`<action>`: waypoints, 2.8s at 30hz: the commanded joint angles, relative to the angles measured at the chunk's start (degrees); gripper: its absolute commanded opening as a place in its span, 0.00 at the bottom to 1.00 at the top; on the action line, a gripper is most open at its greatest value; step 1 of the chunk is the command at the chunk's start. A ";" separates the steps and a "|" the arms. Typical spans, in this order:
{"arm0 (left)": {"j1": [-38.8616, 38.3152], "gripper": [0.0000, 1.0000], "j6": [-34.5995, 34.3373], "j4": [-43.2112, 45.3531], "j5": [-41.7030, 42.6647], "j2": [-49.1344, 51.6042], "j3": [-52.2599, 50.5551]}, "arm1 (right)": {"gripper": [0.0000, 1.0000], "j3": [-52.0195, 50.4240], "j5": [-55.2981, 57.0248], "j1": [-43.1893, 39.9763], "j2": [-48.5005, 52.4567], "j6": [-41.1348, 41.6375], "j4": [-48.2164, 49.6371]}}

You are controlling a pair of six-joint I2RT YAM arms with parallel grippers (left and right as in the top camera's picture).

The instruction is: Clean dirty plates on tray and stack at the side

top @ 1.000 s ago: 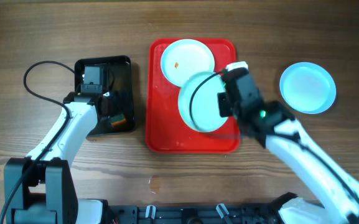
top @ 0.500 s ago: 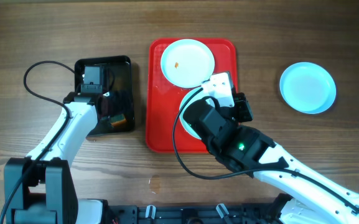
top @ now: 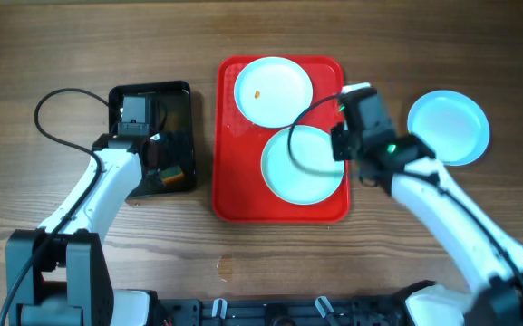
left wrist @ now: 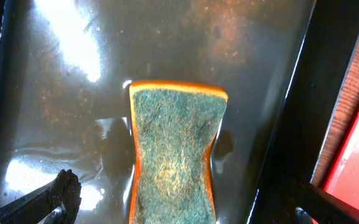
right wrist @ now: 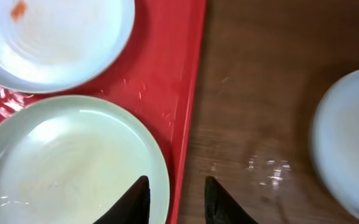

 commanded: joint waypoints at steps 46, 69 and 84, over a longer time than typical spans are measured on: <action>0.20 1.00 0.70 0.13 0.24 0.00 -0.07 | 0.20 -0.90 -22.58 -6.69 19.06 -9.05 3.08; 0.20 1.00 0.70 0.13 0.24 0.00 -0.07 | 0.04 -2.60 -28.22 -6.69 17.44 1.92 5.05; 0.20 1.00 0.70 0.13 0.24 0.00 -0.07 | 0.04 -2.60 -10.67 -5.33 -3.19 -1.75 3.41</action>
